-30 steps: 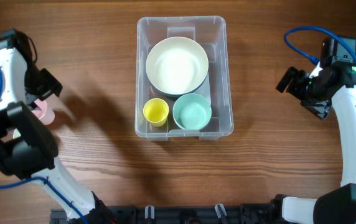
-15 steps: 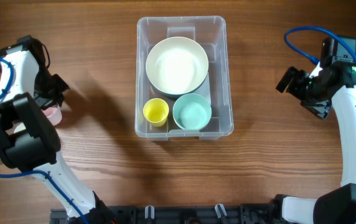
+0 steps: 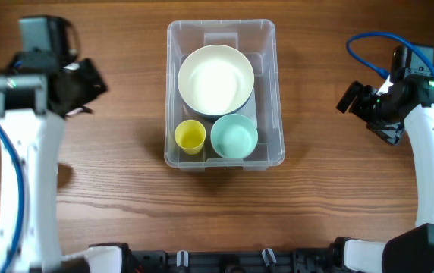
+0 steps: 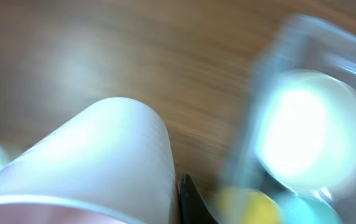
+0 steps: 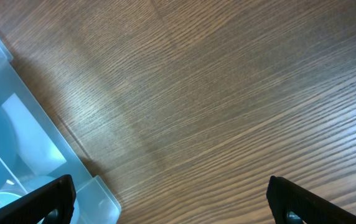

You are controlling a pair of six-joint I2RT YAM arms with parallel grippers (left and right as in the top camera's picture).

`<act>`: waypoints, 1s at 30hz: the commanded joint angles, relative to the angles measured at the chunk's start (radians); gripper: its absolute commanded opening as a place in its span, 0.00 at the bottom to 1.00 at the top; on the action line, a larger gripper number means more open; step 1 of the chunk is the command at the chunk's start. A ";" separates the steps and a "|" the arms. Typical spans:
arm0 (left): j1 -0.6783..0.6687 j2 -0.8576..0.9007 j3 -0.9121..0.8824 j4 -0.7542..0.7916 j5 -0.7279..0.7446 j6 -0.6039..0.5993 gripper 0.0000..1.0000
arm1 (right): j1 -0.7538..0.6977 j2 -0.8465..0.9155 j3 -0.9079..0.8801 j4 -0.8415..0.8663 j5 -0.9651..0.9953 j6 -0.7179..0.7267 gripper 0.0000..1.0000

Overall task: Pack container
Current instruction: 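Drop the pink cup into the yellow cup in the bin, then grasp the pale yellow cup with the left gripper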

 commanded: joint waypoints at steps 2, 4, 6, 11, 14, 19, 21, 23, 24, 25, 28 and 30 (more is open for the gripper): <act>-0.340 -0.003 0.001 0.007 0.017 0.002 0.04 | 0.002 0.002 -0.005 0.000 0.002 -0.017 1.00; -0.449 0.060 0.001 0.005 0.018 0.002 0.04 | 0.002 0.002 -0.005 0.000 0.002 -0.018 1.00; -0.519 0.129 0.001 -0.005 0.021 0.002 0.04 | 0.002 0.002 -0.005 0.000 0.002 -0.017 1.00; -0.573 0.315 0.001 -0.082 0.071 0.002 0.04 | 0.002 0.002 -0.005 -0.001 0.002 -0.018 1.00; -0.572 0.383 0.000 -0.116 0.077 0.002 0.04 | 0.002 0.002 -0.005 -0.001 0.002 -0.018 1.00; -0.572 0.391 -0.001 -0.117 0.051 0.030 0.62 | 0.002 0.002 -0.005 -0.006 0.002 -0.017 1.00; -0.567 0.379 0.000 -0.117 0.000 0.027 0.67 | 0.002 0.002 -0.005 -0.009 0.002 -0.019 1.00; -0.518 0.323 0.016 -0.118 -0.035 0.024 0.66 | 0.002 0.002 -0.005 -0.009 0.002 -0.019 1.00; -0.491 0.294 0.021 -0.119 -0.055 0.024 0.66 | 0.002 0.002 -0.005 -0.009 0.002 -0.019 1.00; -0.432 0.239 0.024 -0.120 -0.084 0.024 0.67 | 0.002 0.002 -0.005 -0.009 0.002 -0.019 1.00; -0.127 0.084 0.024 -0.130 -0.088 0.014 0.70 | 0.002 0.002 -0.005 -0.009 0.002 -0.019 1.00; 0.086 0.043 0.023 -0.143 -0.071 -0.006 0.70 | 0.002 0.002 -0.005 -0.009 0.002 -0.019 1.00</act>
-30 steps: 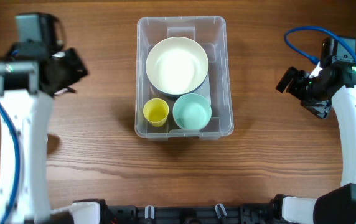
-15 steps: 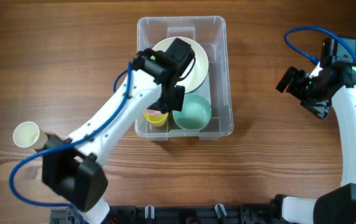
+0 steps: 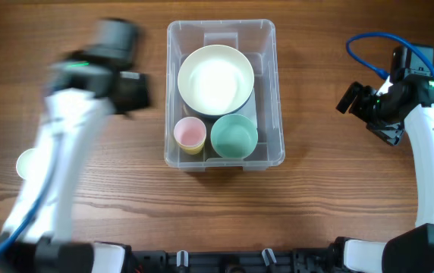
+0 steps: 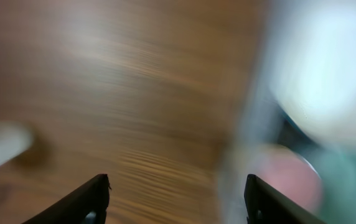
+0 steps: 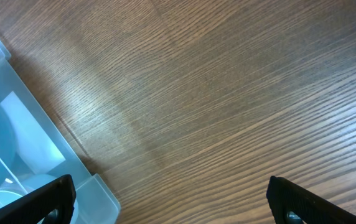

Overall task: Pack container
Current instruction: 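Grasp the pale yellow cup with the left gripper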

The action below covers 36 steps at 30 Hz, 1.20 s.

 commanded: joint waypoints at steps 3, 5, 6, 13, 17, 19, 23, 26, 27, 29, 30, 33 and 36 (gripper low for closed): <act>0.591 -0.089 -0.048 0.000 0.062 -0.043 0.70 | 0.002 0.002 -0.005 -0.001 0.002 -0.020 1.00; 0.720 -0.089 -0.161 0.079 0.122 -0.043 0.70 | 0.002 0.002 -0.005 0.000 0.002 -0.019 1.00; 0.769 -0.088 -0.241 0.136 0.143 -0.045 0.69 | 0.002 0.002 -0.005 0.001 0.002 -0.019 1.00; 0.834 -0.053 -0.575 0.449 0.081 -0.066 0.68 | 0.002 0.002 -0.005 0.000 0.002 -0.020 1.00; 0.834 0.036 -0.575 0.510 0.051 -0.066 0.67 | 0.002 0.002 -0.005 -0.005 0.002 -0.020 1.00; 0.834 0.088 -0.575 0.533 0.052 -0.066 0.64 | 0.002 0.002 -0.005 -0.008 0.003 -0.020 1.00; 0.834 0.095 -0.575 0.545 0.069 -0.066 0.36 | 0.002 0.002 -0.005 -0.008 0.002 -0.019 1.00; 0.834 0.095 -0.575 0.548 0.090 -0.066 0.19 | 0.002 0.002 -0.005 -0.008 0.002 -0.020 1.00; 0.834 0.095 -0.575 0.548 0.094 -0.066 0.04 | 0.002 0.002 -0.005 -0.008 0.002 -0.019 1.00; 0.831 0.094 -0.574 0.545 0.123 -0.066 0.04 | 0.002 0.002 -0.005 -0.007 0.002 -0.020 1.00; 0.827 0.091 -0.572 0.543 0.138 -0.066 0.04 | 0.002 0.002 -0.005 -0.007 0.003 -0.020 1.00; 0.767 0.021 -0.532 0.475 0.151 -0.066 0.04 | 0.002 0.002 -0.005 -0.007 0.003 -0.020 1.00; 0.615 -0.109 -0.396 0.343 0.166 -0.061 0.04 | 0.002 0.002 -0.005 -0.001 0.002 -0.020 1.00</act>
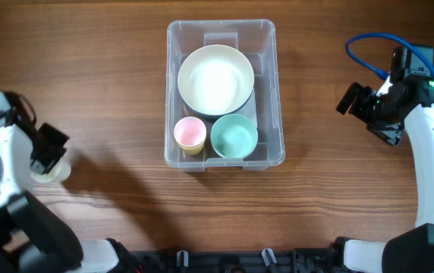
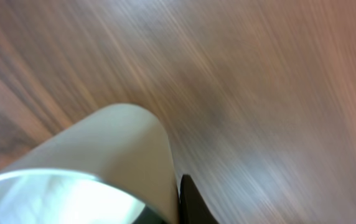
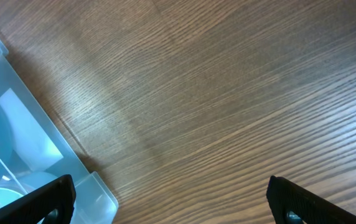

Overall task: Pack container
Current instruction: 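Grasp the pale yellow cup with the left gripper, then stack the pale yellow cup onto the cups in the bin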

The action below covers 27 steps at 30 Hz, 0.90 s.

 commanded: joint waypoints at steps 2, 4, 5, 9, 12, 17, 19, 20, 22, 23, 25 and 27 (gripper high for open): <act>-0.304 -0.214 0.260 -0.092 0.075 0.032 0.04 | 0.002 0.002 -0.005 0.007 0.002 -0.008 1.00; -0.513 -0.246 0.359 -0.100 0.068 0.031 0.04 | 0.002 0.002 -0.005 0.007 0.002 -0.008 1.00; -0.605 -0.245 0.393 -0.100 0.068 0.031 0.04 | 0.002 0.002 -0.005 0.008 0.002 -0.009 1.00; -0.989 -0.178 0.416 -0.080 0.068 0.033 0.04 | 0.002 0.002 -0.005 0.013 0.002 -0.009 1.00; -1.130 -0.052 0.416 -0.105 0.068 0.054 0.04 | 0.002 0.002 -0.005 0.014 0.002 -0.008 1.00; -1.155 0.068 0.416 -0.186 -0.044 0.020 0.04 | 0.002 0.002 -0.005 0.014 0.002 -0.008 1.00; -1.154 0.064 0.416 -0.196 -0.091 0.020 0.04 | 0.002 0.002 -0.005 0.014 0.002 -0.009 1.00; -1.155 0.064 0.416 -0.199 -0.091 0.020 0.04 | 0.002 0.002 -0.005 0.014 0.002 -0.008 1.00; -1.155 0.064 0.416 -0.206 -0.091 0.019 0.04 | 0.002 0.002 -0.005 0.014 0.002 -0.008 1.00; -1.155 0.064 0.416 -0.216 -0.090 0.019 0.04 | 0.002 0.002 -0.005 0.014 0.002 -0.008 1.00; -1.155 0.064 0.416 -0.246 -0.090 -0.003 0.04 | 0.002 0.002 -0.005 0.014 0.002 -0.009 1.00; -1.155 0.064 0.416 -0.280 -0.090 -0.003 0.04 | 0.002 0.002 -0.005 0.014 0.002 -0.008 1.00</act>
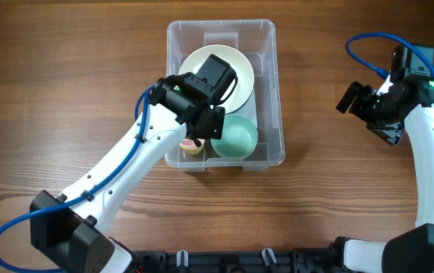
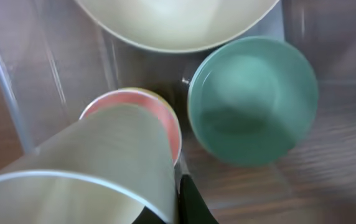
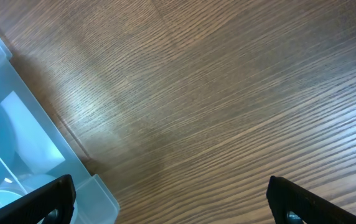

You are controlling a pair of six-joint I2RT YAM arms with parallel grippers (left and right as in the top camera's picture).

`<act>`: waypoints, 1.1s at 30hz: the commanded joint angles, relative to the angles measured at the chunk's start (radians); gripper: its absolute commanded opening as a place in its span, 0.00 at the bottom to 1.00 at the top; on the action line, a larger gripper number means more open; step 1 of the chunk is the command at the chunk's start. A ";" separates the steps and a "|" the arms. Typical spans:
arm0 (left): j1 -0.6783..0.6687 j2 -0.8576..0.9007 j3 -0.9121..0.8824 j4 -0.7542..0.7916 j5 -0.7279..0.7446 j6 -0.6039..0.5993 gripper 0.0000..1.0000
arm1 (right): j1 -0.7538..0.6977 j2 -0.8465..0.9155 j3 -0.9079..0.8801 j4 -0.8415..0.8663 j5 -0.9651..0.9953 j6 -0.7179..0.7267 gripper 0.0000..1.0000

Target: Pack container

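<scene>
A clear plastic container (image 1: 221, 26) stands mid-table. Inside it are a large cream bowl (image 1: 240, 64), a green bowl (image 1: 237, 136) and a pink cup (image 2: 168, 121) nested in a yellow cup. My left gripper (image 1: 200, 126) reaches over the container's near-left corner, shut on a pale cream cup (image 2: 84, 168). That cup hangs just above the pink cup, tilted; one dark finger (image 2: 190, 202) shows beside it. My right gripper (image 3: 172, 199) stands open over bare wood to the right of the container, holding nothing.
The container's right corner (image 3: 16, 143) shows at the left of the right wrist view. A blue cable (image 1: 369, 45) loops above the right arm. Brown wooden tabletop (image 1: 338, 189) surrounds the container.
My left gripper was at the table's far left, shut on the pale cup. It is now over the container with the cup, above the pink cup. The right arm has not moved.
First my left gripper held a cup at the left, and the container had only the yellow cup and two bowls. Then the pink cup sat in the yellow one and the gripper was open. Then it was shut on a pale cup far left, now held over the container.
</scene>
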 commanded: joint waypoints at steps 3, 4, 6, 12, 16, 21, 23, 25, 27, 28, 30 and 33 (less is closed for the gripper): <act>-0.002 -0.008 0.006 -0.041 -0.021 -0.021 0.49 | 0.002 0.002 -0.005 0.002 0.002 -0.008 1.00; -0.002 -0.008 0.006 -0.041 -0.021 -0.021 0.55 | 0.002 0.002 -0.005 0.002 0.002 -0.008 1.00; -0.002 -0.008 0.006 -0.034 -0.021 -0.021 0.64 | 0.002 0.002 -0.005 0.002 0.002 -0.008 1.00; 0.071 -0.085 0.006 0.040 -0.094 -0.021 0.70 | 0.005 0.002 -0.004 0.051 0.002 -0.089 1.00; 0.307 -0.176 0.006 0.124 -0.096 -0.016 0.74 | 0.068 0.002 0.042 0.155 0.006 -0.172 1.00; 0.578 -0.170 0.006 0.287 0.117 0.200 0.77 | 0.233 0.003 0.060 0.425 0.126 -0.234 1.00; 0.636 -0.154 0.006 0.299 0.140 0.212 1.00 | 0.250 0.003 0.060 0.513 0.127 -0.243 1.00; 0.664 -0.150 0.006 0.296 0.141 0.212 1.00 | 0.249 -0.003 0.060 0.549 0.115 -0.245 1.00; 0.670 -0.150 0.006 0.299 0.134 0.217 1.00 | 0.249 -0.004 0.060 0.551 0.115 -0.253 1.00; 0.673 -0.152 0.006 0.291 0.133 0.228 1.00 | 0.249 -0.010 0.060 0.536 0.116 -0.256 1.00; 0.682 -0.170 0.006 0.241 0.151 0.219 1.00 | 0.249 -0.049 0.060 0.477 0.119 -0.241 1.00; 0.682 -0.261 -0.006 0.154 0.165 0.220 1.00 | 0.249 -0.192 0.058 0.386 0.135 -0.185 1.00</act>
